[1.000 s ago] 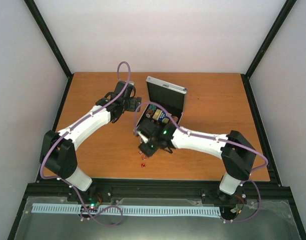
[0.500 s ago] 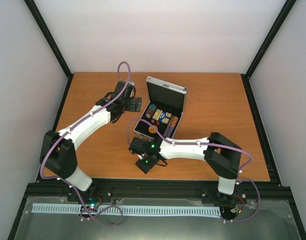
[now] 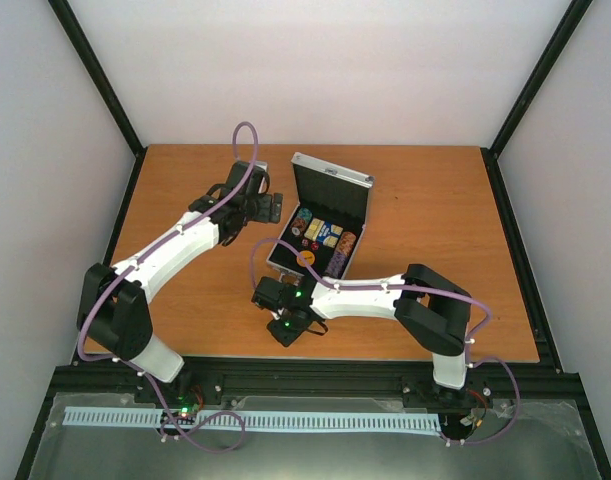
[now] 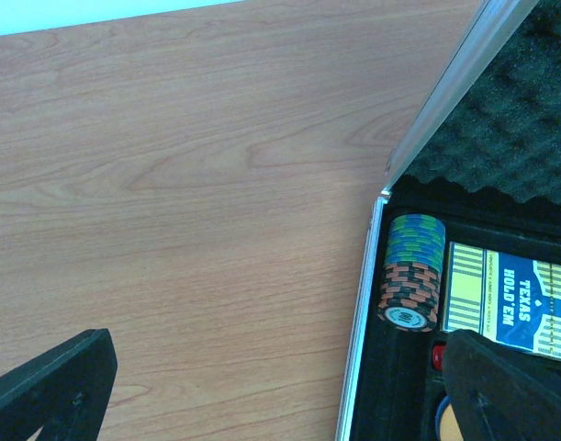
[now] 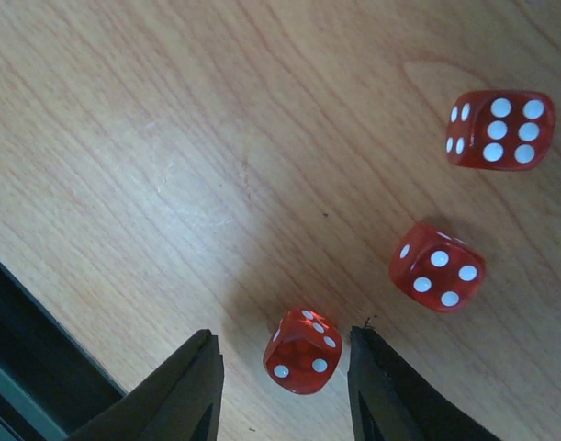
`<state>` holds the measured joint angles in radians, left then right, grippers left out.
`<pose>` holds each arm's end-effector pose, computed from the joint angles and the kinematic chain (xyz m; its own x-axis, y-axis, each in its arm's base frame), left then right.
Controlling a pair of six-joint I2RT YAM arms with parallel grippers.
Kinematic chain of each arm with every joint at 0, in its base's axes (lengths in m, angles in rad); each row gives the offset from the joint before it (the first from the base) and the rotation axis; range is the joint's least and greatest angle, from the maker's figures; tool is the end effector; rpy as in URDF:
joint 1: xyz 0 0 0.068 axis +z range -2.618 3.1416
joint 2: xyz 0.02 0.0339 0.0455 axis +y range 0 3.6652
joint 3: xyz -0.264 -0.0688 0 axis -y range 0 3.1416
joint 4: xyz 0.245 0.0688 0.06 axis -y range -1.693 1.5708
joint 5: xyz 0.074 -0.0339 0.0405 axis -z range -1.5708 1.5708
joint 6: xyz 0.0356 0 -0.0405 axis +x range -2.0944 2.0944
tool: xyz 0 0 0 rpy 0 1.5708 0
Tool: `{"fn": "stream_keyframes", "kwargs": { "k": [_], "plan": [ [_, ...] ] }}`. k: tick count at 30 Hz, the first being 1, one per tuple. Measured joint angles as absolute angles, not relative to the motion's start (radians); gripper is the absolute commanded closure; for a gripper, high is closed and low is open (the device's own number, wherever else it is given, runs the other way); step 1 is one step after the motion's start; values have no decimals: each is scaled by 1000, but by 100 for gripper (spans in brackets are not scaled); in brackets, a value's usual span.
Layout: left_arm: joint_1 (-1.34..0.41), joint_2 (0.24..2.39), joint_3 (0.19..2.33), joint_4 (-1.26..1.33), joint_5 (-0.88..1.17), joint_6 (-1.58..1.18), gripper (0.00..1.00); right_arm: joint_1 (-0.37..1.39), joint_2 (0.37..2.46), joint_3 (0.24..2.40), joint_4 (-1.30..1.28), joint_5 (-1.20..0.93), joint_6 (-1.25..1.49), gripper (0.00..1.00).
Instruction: Pack up texas hold em set
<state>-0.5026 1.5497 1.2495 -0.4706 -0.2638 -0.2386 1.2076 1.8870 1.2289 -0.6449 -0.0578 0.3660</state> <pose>0.3059 -0.1576 0.2868 -0.6644 0.1049 -0.7400 0.1483 0.9889 0.0070 0.1265 0.3388 0.1564 -0.6558 -0.7199 -0.2271 -0.7539 0.6405 0.1467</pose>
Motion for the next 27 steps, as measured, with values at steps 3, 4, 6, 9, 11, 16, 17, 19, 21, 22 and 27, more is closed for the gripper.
{"fn": "stream_keyframes", "kwargs": {
  "k": [3,4,6,9,11,16,17,19,21,22,27],
  "plan": [
    [-503,1547,1250,-471,-263,-239,0,1208,1888,1230,-643,-54,371,66],
    [-503,1547,1250,-471,-262,-239,0,1208,1888,1230,-643,-52,373,68],
    [-502,1547,1250,-471,-261,-239,0,1208,1888,1230,-643,-43,381,80],
    [-502,1547,1250,-471,-260,-239,0,1208,1888,1230,-643,-34,387,94],
    [-502,1547,1250,-471,-260,-239,0,1208,1888,1232,-642,-28,392,95],
    [-502,1547,1250,-471,-260,-239,0,1208,1883,1238,-672,10,386,97],
    [-502,1547,1250,-471,-260,-239,0,1208,1877,1239,-689,24,385,97],
    [-502,1547,1250,-471,-259,-239,0,1206,1848,1243,-727,57,383,97],
    [-502,1547,1250,-471,-258,-239,0,1195,1800,1251,-760,82,378,97],
    [-502,1547,1250,-471,-258,-239,0,1182,1773,1256,-768,90,373,96],
    [-503,1548,1250,-471,-257,-239,0,1017,1673,1279,-751,109,326,97]
  ]
}}
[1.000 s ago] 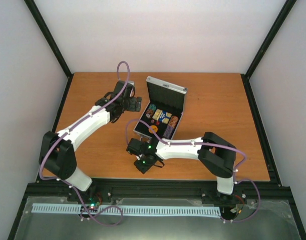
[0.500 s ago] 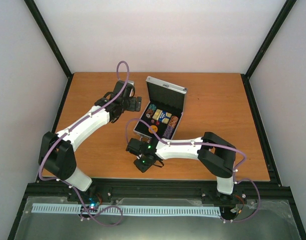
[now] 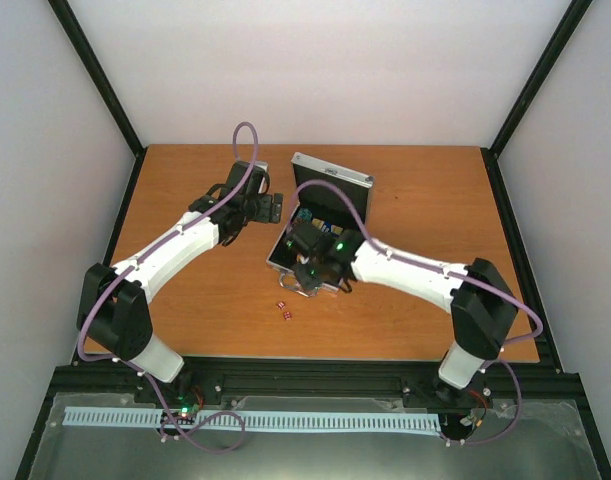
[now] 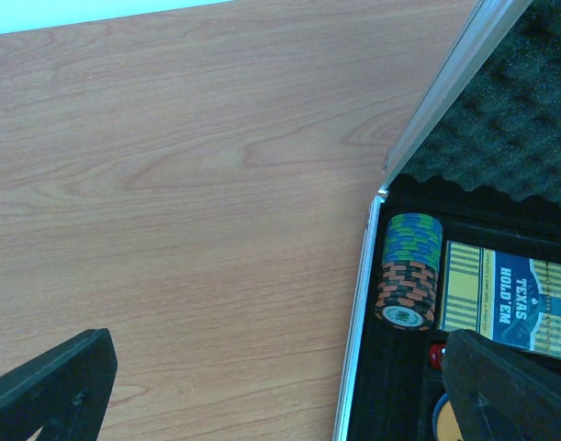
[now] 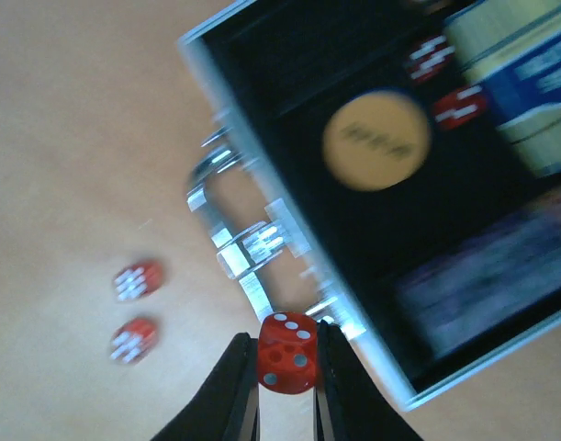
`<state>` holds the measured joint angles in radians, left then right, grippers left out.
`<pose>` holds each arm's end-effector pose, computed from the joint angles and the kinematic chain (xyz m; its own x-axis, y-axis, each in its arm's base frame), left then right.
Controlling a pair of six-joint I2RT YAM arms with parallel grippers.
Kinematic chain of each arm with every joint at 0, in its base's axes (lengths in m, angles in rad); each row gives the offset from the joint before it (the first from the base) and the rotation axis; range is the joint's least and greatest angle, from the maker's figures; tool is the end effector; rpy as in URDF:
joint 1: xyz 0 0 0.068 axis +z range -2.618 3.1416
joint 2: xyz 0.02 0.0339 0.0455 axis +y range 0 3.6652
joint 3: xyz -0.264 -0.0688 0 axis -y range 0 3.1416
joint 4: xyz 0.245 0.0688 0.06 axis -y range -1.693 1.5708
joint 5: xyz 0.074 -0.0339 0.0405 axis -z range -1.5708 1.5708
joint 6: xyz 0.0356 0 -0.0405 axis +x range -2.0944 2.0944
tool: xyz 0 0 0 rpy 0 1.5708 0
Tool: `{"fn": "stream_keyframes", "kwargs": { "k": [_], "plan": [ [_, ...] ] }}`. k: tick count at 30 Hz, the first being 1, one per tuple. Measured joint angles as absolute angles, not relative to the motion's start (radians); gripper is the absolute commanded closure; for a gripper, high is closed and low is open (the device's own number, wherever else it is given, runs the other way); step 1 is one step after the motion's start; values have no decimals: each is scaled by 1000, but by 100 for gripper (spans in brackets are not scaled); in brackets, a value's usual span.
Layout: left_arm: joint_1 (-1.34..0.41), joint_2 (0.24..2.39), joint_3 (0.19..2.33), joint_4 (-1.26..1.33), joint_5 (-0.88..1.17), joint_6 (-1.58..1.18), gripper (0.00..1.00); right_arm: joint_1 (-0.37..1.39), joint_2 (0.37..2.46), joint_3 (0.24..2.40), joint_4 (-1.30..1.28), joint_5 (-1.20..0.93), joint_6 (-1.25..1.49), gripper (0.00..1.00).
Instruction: Pack up texas hold em set
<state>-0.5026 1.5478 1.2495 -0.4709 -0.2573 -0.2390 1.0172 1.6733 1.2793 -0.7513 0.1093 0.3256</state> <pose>0.3055 -0.1576 0.2874 -0.6646 0.1041 -0.7399 0.1526 0.9883 0.0019 0.1828 0.2884 0.2378 -0.7166 -0.5547 -0.4229 -0.6255 0.7793 0.0379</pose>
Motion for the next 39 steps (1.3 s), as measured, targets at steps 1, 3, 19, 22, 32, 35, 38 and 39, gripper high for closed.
{"fn": "stream_keyframes", "kwargs": {
  "k": [1,3,19,22,32,35,38,39],
  "plan": [
    [-502,1548,1250,-471,-257,-239,0,978,1673,1287,-743,116,313,97],
    [-502,1549,1250,-471,-257,-239,0,905,1693,1303,-723,130,287,97],
    [-502,1578,1250,-471,-258,-238,0,702,1954,1417,-609,104,148,97],
    [-503,1585,1250,-471,-258,-238,0,695,1960,1417,-599,88,141,97],
    [-502,1589,1250,-471,-262,-238,0,687,2004,1419,-589,66,130,95],
    [-503,1589,1250,-471,-262,-238,0,685,2005,1419,-586,67,130,89],
    [-503,1589,1250,-471,-263,-238,0,685,2010,1419,-581,68,130,83],
    [-503,1589,1250,-471,-263,-238,0,685,2014,1419,-577,71,129,81]
  ]
}}
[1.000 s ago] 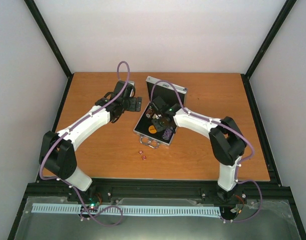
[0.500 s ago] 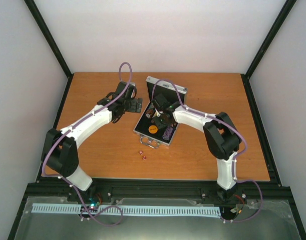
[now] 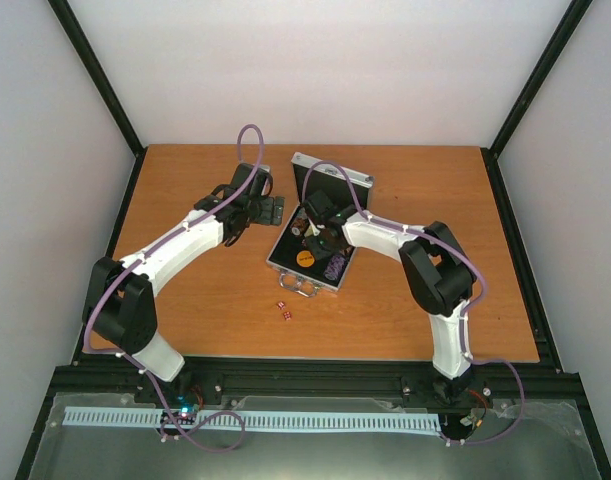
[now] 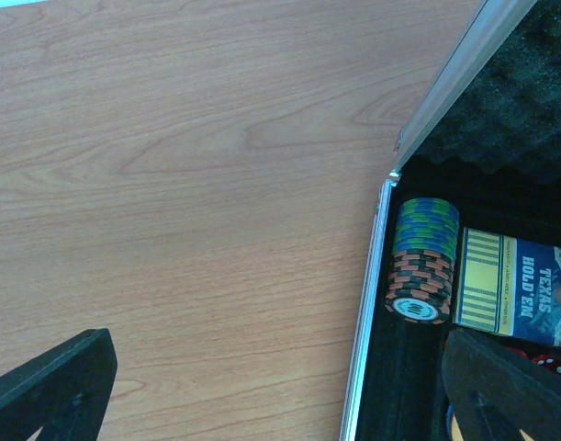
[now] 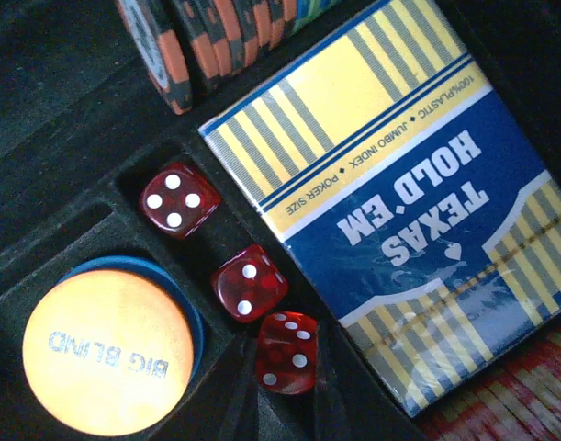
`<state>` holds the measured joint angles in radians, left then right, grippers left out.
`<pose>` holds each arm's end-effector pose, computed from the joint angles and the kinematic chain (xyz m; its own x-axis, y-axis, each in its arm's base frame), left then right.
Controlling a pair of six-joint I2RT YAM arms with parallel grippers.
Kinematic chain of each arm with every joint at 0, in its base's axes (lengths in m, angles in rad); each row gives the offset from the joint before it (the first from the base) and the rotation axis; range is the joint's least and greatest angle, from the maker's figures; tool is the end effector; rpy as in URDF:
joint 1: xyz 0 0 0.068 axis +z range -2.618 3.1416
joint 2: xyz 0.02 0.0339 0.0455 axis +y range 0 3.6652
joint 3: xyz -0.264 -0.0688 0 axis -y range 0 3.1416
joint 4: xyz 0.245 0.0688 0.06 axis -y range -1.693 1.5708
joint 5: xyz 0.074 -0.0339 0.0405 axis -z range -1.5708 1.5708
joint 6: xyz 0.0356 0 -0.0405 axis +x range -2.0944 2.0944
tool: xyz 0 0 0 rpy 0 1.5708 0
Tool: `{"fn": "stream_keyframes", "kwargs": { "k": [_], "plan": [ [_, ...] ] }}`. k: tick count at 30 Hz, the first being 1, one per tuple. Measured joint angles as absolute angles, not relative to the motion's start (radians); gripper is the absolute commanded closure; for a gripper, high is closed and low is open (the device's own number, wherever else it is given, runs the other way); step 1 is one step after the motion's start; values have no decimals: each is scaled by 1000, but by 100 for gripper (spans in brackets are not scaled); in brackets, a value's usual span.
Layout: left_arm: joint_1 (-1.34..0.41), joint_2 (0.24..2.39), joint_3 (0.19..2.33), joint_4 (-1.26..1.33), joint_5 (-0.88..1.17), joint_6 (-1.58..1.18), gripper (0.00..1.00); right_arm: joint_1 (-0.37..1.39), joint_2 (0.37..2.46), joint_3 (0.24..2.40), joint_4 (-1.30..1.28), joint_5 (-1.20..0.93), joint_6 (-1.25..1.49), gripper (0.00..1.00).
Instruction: Pack up texas hold em set
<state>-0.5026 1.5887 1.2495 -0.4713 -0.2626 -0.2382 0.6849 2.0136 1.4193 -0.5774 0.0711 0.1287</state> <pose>0.3115 -0.1607 0.2740 -0.6899 0.1192 -0.7141 0.1499 0.9885 0.0202 0.3209 0.2588 0.1637 -0.7860 -0.4767 -0.3938 -0.5130 0.8583 -0.0150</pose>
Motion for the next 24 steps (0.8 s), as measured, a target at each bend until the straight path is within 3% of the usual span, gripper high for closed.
{"fn": "stream_keyframes", "kwargs": {
  "k": [7,18,24],
  "plan": [
    [-502,1589,1250,-471,-263,-238,0,688,2020,1419,-571,69,117,54],
    [-503,1589,1250,-471,-263,-238,0,706,1918,1418,-589,73,118,42],
    [-503,1589,1250,-471,-264,-238,0,866,1802,1383,-603,57,130,42]
  ]
}}
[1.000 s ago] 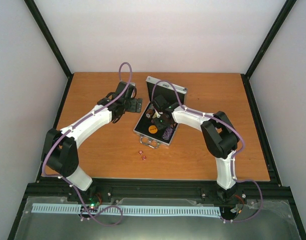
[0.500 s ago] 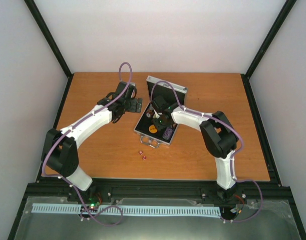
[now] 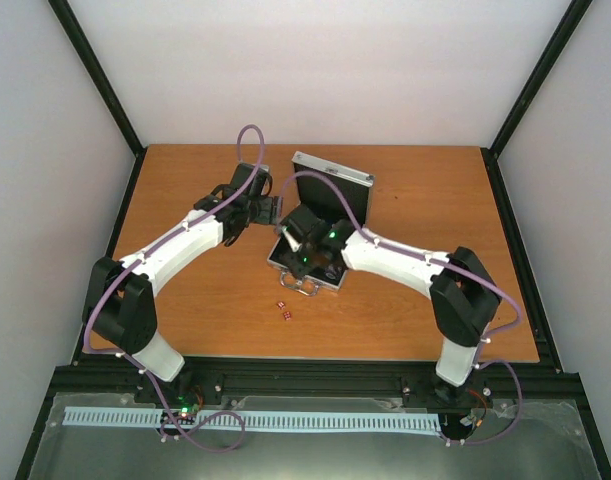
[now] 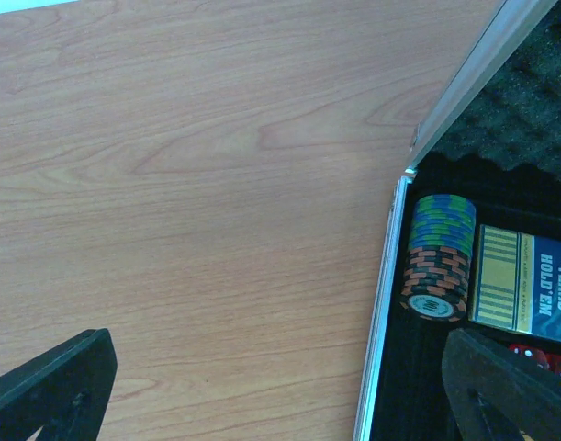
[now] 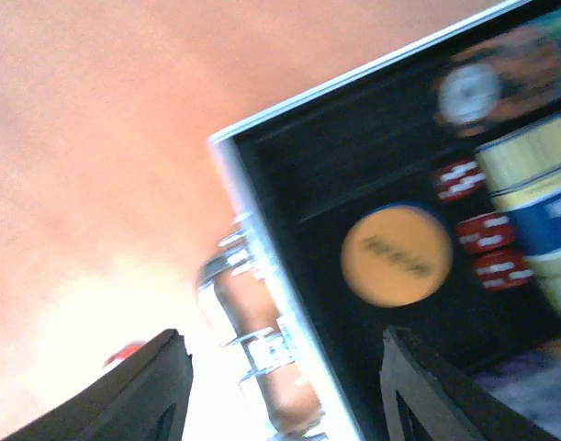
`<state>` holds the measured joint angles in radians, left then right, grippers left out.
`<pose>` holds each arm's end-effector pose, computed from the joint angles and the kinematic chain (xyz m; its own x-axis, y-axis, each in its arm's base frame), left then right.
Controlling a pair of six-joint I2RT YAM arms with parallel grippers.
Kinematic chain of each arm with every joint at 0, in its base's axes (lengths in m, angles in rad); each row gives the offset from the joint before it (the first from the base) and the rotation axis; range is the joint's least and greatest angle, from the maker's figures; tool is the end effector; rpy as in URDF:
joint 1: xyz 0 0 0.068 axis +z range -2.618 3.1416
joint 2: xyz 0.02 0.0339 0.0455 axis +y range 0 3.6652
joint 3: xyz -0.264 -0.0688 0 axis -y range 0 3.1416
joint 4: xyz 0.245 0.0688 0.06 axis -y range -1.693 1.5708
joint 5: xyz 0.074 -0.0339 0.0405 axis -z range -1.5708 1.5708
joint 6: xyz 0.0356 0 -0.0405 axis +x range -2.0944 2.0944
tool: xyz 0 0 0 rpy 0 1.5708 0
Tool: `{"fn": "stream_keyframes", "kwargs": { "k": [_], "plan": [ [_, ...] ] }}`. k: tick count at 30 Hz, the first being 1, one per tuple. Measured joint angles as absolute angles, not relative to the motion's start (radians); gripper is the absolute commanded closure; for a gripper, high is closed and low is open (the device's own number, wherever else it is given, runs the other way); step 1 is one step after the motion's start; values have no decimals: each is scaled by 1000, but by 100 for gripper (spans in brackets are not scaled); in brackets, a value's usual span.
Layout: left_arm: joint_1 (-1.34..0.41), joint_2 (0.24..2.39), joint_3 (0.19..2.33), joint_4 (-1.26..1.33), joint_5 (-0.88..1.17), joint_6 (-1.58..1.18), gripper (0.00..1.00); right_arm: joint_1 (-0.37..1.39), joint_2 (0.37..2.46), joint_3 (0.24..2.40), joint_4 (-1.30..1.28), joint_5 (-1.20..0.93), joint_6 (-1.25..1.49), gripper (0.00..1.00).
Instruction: Pack up texas hold em set
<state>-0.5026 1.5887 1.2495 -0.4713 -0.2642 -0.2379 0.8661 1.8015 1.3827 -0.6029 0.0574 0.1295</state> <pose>0.3116 -0.1606 0.2740 -0.6896 0.1194 -0.7143 0.1490 0.9886 0.0215 0.2515 0.2926 0.2322 -0.6437 -0.5579 -0.5239 -0.6636 0.7479 0.0189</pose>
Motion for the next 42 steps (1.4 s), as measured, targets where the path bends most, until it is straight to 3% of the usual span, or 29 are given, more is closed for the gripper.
{"fn": "stream_keyframes", "kwargs": {
  "k": [9,18,29,32,38,42],
  "plan": [
    [-503,1589,1250,-472,-271,-233,0,1071,1820,1280,-643,-2,192,43],
    [-503,1588,1250,-472,-270,-232,0,1087,1892,1302,-630,-24,210,44],
    [-503,1579,1250,-472,-270,-232,0,1087,1992,1348,-607,-12,202,52],
    [-503,1579,1250,-472,-270,-232,0,1087,2002,1354,-599,-12,201,58],
    [-503,1579,1250,-472,-270,-232,0,1087,2012,1364,-593,-5,196,83],
    [-503,1579,1250,-472,-270,-232,0,1087,2012,1364,-594,8,200,87]
  ]
}}
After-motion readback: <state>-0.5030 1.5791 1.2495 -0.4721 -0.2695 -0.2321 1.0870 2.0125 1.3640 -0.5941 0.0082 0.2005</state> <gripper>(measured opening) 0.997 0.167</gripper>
